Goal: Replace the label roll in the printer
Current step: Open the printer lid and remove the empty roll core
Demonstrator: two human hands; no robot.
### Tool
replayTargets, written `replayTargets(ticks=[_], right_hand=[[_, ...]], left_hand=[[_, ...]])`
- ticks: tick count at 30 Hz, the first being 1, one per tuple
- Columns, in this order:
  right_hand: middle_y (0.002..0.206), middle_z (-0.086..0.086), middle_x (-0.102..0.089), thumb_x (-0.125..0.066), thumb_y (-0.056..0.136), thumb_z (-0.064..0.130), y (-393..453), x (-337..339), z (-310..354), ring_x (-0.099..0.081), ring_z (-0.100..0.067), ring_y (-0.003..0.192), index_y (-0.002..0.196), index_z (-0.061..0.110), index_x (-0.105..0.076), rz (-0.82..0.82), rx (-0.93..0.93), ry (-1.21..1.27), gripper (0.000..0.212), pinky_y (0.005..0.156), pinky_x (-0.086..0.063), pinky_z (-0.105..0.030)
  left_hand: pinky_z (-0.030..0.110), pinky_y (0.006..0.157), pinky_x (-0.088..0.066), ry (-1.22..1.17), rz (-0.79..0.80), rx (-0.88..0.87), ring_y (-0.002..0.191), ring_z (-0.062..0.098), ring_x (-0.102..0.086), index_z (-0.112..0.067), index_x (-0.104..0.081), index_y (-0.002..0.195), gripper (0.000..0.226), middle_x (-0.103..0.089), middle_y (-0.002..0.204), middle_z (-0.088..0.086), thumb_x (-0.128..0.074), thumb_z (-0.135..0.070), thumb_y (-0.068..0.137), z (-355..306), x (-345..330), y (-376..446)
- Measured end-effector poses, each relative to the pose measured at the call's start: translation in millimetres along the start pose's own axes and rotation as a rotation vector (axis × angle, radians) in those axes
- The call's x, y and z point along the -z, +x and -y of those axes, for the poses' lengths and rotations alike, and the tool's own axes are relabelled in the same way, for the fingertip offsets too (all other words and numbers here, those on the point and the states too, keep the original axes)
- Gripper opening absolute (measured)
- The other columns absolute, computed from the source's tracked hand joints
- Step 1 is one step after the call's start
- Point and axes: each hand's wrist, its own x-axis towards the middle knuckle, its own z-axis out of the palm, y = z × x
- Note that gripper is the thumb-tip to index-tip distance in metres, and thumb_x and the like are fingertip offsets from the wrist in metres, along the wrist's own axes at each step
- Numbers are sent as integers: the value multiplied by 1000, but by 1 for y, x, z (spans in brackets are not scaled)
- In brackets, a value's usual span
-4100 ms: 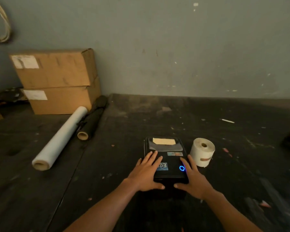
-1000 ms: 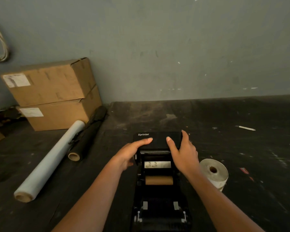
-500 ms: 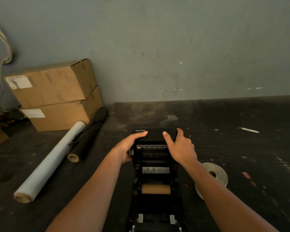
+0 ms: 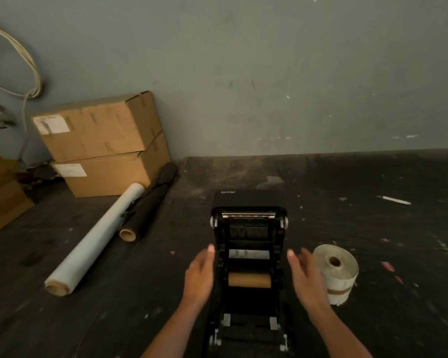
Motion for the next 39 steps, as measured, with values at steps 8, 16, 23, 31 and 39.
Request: replayTargets(ticks=[8, 16, 23, 31, 39], right_hand=[[153, -6, -25, -52, 92, 37, -21, -26, -35, -25, -22, 140, 145, 19, -27, 191, 94, -431, 61, 112, -27, -37], [157, -8, -3, -54, 91, 32, -24, -29, -28, -17, -26, 142, 148, 26, -11, 322, 22, -488, 72, 114, -24, -38], [157, -1, -9, -51, 93, 30, -42, -22, -7, -16, -20, 142, 148, 24, -15, 206, 183, -358, 66, 115, -22, -38], [98, 5, -62, -47, 95, 20, -76, 12, 8, -58, -5, 76, 124, 23, -56, 27, 263, -155, 30, 64, -46, -20], [80, -1, -64, -50, 93, 27, -140, 57, -21, -62, -6, 62, 108, 30, -60, -200, 125, -62, 19, 51, -48, -19]], left_hand=[[-6, 73, -33, 355, 102, -244, 99, -10, -58, -30, -58, 122, 28, -55, 94, -29, -44, -38, 100, 28, -18, -20], [27, 112, -29, 419, 189, -169, 137, 15, -39, -14, -41, 144, 46, -44, 149, 3, -42, -30, 102, 23, -27, -20], [31, 115, -30, 290, 166, -280, 136, 11, -40, -19, -43, 144, 43, -47, 146, -2, -46, -19, 100, 1, -19, -28], [1, 73, -40, 175, 201, -264, 92, -11, -57, -20, -52, 137, 38, -59, 123, -6, -47, -28, 100, -7, -3, -42], [3, 68, -40, 107, 361, -256, 84, -6, -59, -17, -56, 133, 39, -61, 94, -17, -50, -33, 98, -2, -47, -95]])
